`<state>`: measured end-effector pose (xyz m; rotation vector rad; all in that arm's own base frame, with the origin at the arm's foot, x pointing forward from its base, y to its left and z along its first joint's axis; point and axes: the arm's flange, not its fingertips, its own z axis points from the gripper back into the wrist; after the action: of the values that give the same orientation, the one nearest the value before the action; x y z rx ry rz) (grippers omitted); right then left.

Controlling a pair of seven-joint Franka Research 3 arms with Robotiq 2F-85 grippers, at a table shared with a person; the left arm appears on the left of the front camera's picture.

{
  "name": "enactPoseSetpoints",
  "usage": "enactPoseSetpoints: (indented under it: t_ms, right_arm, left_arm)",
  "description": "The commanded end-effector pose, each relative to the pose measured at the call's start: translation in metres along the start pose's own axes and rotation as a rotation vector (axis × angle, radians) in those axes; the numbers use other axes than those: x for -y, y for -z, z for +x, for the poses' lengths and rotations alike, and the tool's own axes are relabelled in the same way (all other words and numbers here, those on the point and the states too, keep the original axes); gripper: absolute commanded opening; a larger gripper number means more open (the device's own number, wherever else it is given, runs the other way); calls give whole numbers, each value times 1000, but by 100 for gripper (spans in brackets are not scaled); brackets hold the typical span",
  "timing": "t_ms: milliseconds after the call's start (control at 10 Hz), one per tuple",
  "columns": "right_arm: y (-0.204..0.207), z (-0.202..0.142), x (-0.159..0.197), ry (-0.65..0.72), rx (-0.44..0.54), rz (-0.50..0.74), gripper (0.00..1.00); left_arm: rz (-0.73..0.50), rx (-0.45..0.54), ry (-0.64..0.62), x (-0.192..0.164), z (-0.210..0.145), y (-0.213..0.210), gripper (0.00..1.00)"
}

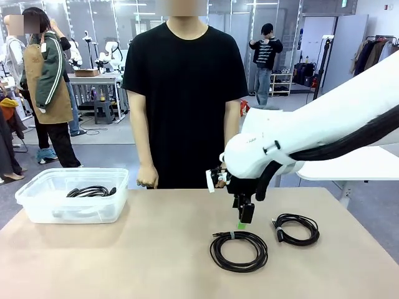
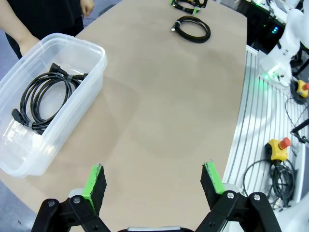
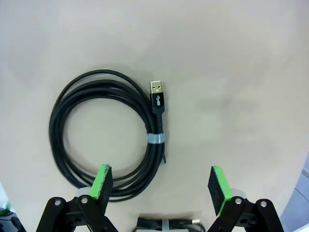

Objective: Organize and store the cables.
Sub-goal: Place the USB Extension Cable into the Organizing box.

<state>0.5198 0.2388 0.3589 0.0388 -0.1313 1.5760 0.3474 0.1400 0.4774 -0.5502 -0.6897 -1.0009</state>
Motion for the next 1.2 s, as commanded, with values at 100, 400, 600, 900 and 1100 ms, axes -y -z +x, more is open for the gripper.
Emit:
enactPoseSetpoints:
  t_ms: [100,400,600,900,1100]
  right_arm:
    - [26,16,15,32,-75,24,100]
    - [45,21,10,60,-161,45,100]
    - [56,24,7,50,-166,30,100]
    - [62,23,8,75,-138,22,72]
    - [57,23,9,78,-133,15,15]
  left_arm:
    - [-3,2,6,-1,-1,-1,100]
    - [-3,2,6,-1,-1,-1,100]
    - [-3,2,6,-1,-1,-1,100]
    - [-3,2,6,-1,-1,-1,100]
    - [-3,2,6,-1,-1,-1,100]
